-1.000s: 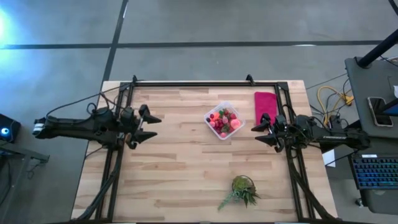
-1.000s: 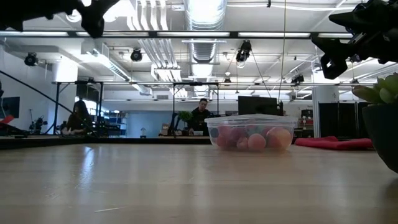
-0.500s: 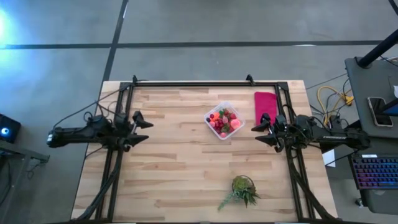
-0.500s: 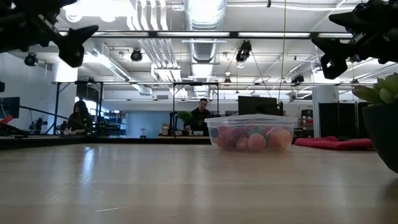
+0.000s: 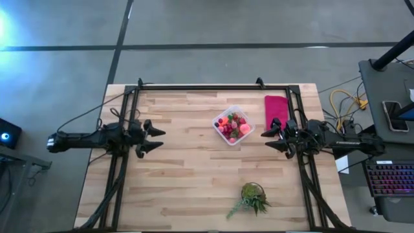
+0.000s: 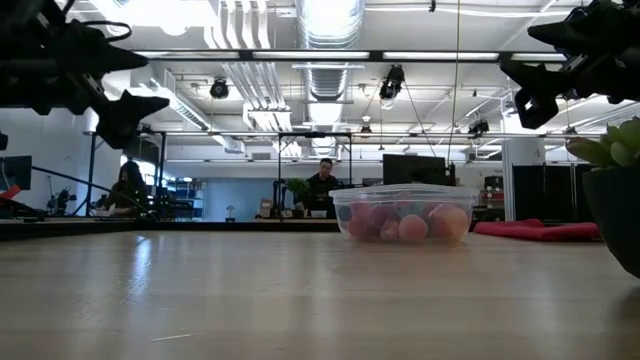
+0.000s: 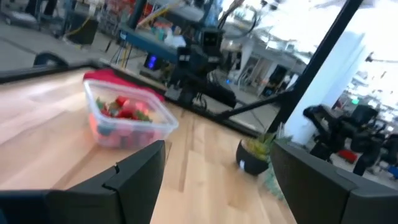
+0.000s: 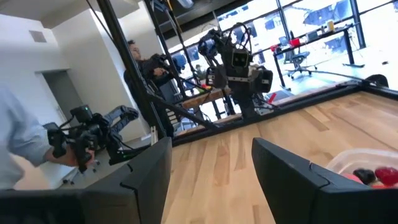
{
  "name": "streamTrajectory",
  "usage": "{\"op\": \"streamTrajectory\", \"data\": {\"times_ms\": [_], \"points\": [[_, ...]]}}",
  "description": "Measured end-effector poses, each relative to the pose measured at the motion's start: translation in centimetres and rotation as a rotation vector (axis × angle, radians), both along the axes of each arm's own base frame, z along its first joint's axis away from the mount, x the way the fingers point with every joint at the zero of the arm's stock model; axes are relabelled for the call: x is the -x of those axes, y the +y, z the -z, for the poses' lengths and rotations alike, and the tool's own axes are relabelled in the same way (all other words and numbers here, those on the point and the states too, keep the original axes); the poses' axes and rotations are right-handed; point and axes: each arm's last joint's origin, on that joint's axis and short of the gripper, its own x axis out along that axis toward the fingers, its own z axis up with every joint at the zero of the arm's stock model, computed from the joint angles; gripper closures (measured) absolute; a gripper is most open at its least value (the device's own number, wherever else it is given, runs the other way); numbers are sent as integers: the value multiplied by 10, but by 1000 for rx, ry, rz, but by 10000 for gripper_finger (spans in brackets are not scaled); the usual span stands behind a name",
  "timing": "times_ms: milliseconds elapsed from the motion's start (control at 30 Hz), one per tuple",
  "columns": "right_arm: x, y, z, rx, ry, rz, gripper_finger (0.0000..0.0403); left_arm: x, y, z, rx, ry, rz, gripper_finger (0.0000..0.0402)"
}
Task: Pick and placing Produce into tupperware
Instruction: Return to Home Position
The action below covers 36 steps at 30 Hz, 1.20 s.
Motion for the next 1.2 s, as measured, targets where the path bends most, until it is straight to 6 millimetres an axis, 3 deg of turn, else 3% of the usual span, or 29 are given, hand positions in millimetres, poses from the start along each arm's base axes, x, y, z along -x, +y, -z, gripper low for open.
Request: {"op": "streamTrajectory", "data": {"times_ms": [1200], "points": [[0, 0, 0, 0, 5, 0, 188, -10, 0, 16, -2, 173, -1, 125]]}}
